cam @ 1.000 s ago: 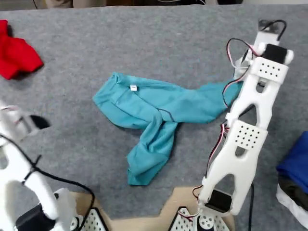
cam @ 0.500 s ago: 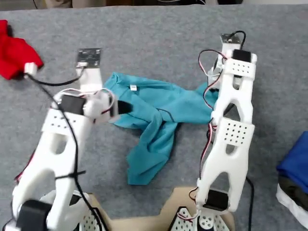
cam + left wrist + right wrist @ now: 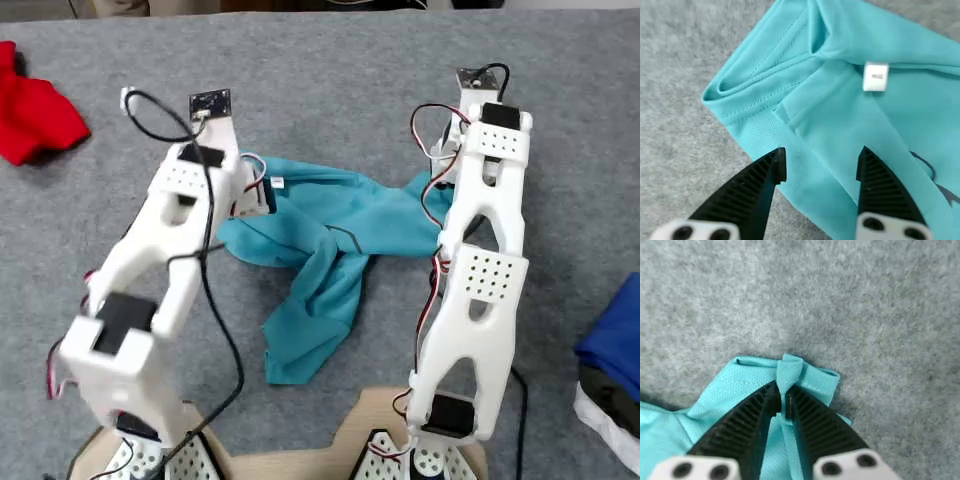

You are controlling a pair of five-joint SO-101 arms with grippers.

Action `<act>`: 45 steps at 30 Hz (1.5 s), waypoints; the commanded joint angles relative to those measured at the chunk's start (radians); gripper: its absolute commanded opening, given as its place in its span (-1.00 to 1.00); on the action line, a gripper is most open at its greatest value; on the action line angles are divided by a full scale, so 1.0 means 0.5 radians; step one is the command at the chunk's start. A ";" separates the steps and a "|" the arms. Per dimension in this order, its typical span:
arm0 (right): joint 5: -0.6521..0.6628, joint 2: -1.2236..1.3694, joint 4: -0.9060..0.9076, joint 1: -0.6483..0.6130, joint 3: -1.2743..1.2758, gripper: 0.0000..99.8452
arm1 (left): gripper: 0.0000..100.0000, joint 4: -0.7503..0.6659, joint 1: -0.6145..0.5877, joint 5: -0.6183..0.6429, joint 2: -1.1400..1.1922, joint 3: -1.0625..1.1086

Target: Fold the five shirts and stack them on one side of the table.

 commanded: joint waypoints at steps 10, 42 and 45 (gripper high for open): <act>0.012 -0.014 -0.028 -0.023 -0.112 -0.98 | -0.58 0.500 -0.061 0.015 0.594 -0.908; 0.006 0.041 -0.012 -0.026 -0.192 -0.98 | -0.96 1.292 -0.626 -0.270 0.275 -1.283; 0.006 0.041 -0.015 -0.026 -0.192 -0.98 | -0.96 1.292 -0.767 -0.436 0.087 -1.074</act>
